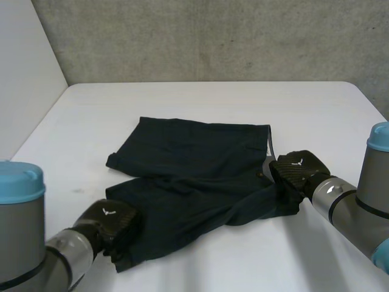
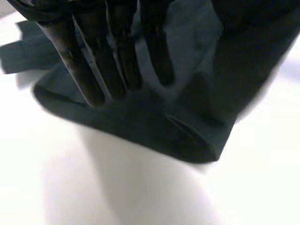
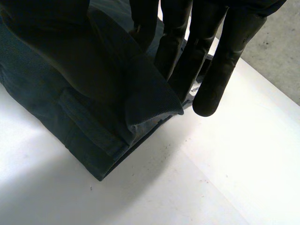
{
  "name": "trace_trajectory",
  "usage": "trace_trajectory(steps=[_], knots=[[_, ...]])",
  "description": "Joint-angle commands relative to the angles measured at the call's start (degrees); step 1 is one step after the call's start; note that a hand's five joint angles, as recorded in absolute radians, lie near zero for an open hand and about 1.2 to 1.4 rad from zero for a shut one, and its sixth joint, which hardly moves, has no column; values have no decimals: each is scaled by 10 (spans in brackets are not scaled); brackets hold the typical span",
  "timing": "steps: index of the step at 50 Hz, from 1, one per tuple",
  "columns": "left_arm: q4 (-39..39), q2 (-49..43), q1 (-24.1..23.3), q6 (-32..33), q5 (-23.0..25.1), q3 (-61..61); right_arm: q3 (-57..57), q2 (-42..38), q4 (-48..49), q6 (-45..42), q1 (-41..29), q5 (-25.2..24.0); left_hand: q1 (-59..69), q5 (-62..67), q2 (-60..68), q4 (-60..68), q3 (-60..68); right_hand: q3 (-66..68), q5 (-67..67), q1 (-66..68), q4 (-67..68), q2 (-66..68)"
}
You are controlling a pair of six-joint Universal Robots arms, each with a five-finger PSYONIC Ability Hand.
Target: Fold the shorts.
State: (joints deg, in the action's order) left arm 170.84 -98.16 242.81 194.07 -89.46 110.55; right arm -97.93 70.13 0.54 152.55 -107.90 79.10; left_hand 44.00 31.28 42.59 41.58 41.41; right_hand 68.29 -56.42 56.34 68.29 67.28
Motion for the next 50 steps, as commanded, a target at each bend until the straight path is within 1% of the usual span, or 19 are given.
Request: trace_trajectory(steps=[1, 7, 11, 12, 15, 16, 18, 20, 22, 25, 27, 28, 31, 33, 38, 39, 40, 43, 50], knots=[[81, -68, -2, 53, -74, -59, 9, 3, -3, -1, 0, -3, 360, 387, 374, 384, 386, 117, -136, 237, 117, 127], [44, -56, -12, 97, -75, -129, 12, 40, -50, -37, -2, -11, 360, 387, 374, 384, 386, 117, -136, 237, 117, 127], [-56, 6, -39, 104, -69, -152, 12, 85, -132, -100, 6, -29, 360, 387, 374, 384, 386, 117, -136, 237, 117, 127], [-95, 30, -46, 105, -61, -154, 12, 104, -174, -130, 8, -39, 360, 387, 374, 384, 386, 117, -136, 237, 117, 127], [-151, 61, -52, 108, -42, -152, 16, 141, -245, -181, 9, -48, 360, 387, 374, 384, 386, 117, -136, 237, 117, 127], [-181, 79, -54, 113, -28, -147, 18, 163, -297, -216, 9, -54, 360, 387, 374, 384, 386, 117, -136, 237, 117, 127], [-204, 101, -59, 127, -20, -140, 19, 178, -348, -249, 12, -56, 360, 387, 374, 384, 386, 117, -136, 237, 117, 127], [-220, 139, -63, 167, -11, -124, 19, 190, -411, -293, 25, -60, 360, 387, 374, 384, 386, 117, -136, 237, 117, 127], [-209, 152, -61, 195, -9, -113, 22, 191, -438, -311, 37, -62, 360, 387, 374, 384, 386, 117, -136, 237, 117, 127], [-147, 140, -59, 244, -12, -98, 39, 192, -430, -310, 48, -83, 360, 387, 374, 384, 386, 117, -136, 237, 117, 127], [-105, 120, -59, 263, -15, -101, 52, 184, -411, -290, 52, -91, 360, 387, 374, 384, 386, 117, -136, 237, 117, 127], [-62, 94, -59, 273, -22, -107, 63, 165, -382, -265, 52, -97, 360, 387, 374, 384, 386, 117, -136, 237, 117, 127], [-6, 44, -59, 276, -39, -136, 90, 109, -336, -231, 49, -92, 360, 387, 374, 384, 386, 117, -136, 237, 117, 127], [31, -21, -59, 272, -61, -188, 129, 57, -301, -208, 42, -78, 360, 387, 374, 384, 386, 117, -136, 237, 117, 127], [42, -165, -60, 250, -98, -337, 212, -14, -279, -196, 25, -19, 360, 387, 374, 384, 386, 117, -136, 237, 117, 127], [41, -212, -61, 235, -100, -392, 229, -28, -274, -196, 22, -6, 360, 387, 374, 384, 386, 117, -136, 237, 117, 127], [40, -236, -61, 227, -99, -420, 260, -59, -261, -195, 11, 17, 360, 387, 374, 384, 386, 117, -136, 237, 117, 127], [39, -314, -58, 200, -101, -523, 308, -109, -217, -190, -9, 50, 360, 387, 374, 384, 386, 117, -136, 237, 117, 127], [42, -439, -57, 192, -100, -692, 355, -184, -99, -196, -20, 71, 360, 387, 374, 384, 386, 117, -136, 237, 117, 127]])
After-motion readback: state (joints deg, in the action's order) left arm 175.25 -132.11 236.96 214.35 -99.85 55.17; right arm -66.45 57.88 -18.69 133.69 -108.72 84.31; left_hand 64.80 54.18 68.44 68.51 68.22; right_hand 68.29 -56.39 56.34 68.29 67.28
